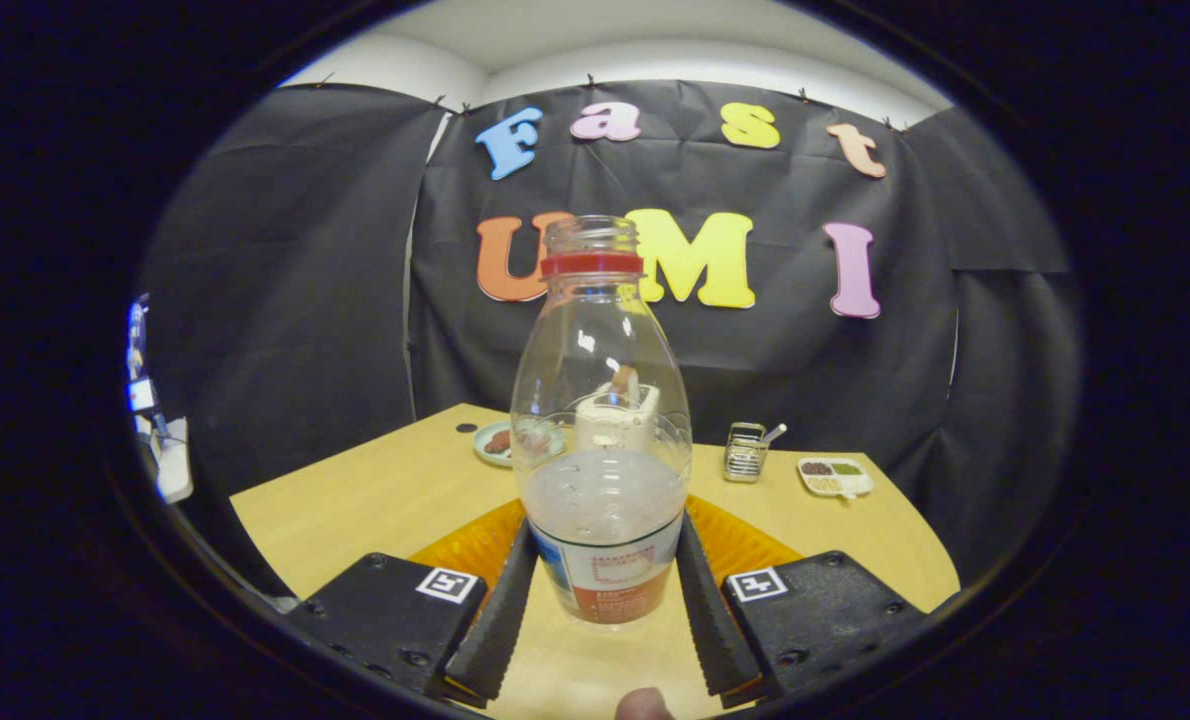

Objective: Take the bottle from table, then pour the juice into the cup, finally place the bottle on the coaster

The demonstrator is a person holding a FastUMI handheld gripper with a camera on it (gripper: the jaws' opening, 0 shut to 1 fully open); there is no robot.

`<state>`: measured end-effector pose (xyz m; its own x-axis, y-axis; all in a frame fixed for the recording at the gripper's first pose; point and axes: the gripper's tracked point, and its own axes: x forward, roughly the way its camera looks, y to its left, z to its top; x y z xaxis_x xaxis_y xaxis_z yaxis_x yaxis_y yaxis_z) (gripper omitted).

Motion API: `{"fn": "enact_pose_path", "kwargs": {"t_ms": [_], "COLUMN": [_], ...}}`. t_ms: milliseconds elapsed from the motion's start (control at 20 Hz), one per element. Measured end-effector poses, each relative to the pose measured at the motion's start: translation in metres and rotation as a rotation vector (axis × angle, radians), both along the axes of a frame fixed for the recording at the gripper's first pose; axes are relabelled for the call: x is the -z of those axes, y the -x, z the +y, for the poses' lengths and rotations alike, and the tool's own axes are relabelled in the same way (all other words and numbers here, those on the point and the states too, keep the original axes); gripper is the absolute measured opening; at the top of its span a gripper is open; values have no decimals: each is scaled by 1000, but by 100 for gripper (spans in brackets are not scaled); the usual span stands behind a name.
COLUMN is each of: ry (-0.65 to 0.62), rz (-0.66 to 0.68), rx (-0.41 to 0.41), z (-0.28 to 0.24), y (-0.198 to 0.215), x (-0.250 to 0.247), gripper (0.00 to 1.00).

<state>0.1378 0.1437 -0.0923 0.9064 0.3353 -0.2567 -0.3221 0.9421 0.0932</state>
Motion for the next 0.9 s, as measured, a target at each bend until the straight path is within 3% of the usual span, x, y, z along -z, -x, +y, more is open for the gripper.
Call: {"fn": "enact_pose_path", "kwargs": {"t_ms": [400, 900], "ry": [-77, -22], "rz": [61, 57], "rx": [38, 41], "z": [3, 21], "y": [-68, -122], "x": [44, 109], "gripper": [76, 77]}}
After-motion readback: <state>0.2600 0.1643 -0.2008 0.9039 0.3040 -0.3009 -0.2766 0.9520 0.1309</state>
